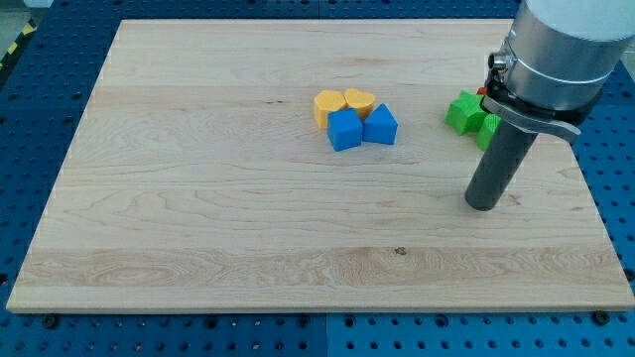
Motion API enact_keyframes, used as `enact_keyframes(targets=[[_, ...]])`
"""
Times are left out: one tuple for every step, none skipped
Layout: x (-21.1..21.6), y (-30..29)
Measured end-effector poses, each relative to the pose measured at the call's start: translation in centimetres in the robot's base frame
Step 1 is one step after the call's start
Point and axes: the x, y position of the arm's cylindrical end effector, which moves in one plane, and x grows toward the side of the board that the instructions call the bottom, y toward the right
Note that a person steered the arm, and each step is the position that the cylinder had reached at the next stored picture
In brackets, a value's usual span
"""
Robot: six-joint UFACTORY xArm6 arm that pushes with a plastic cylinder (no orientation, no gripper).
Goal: Move your arm towards the blue triangle
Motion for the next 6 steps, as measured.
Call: enact_keyframes(targets=[[0.0, 0.0], [-0.2, 0.0], [-0.3, 0.0], [-0.4, 0.0], [-1.2, -0.2], [-2.4, -2.2]])
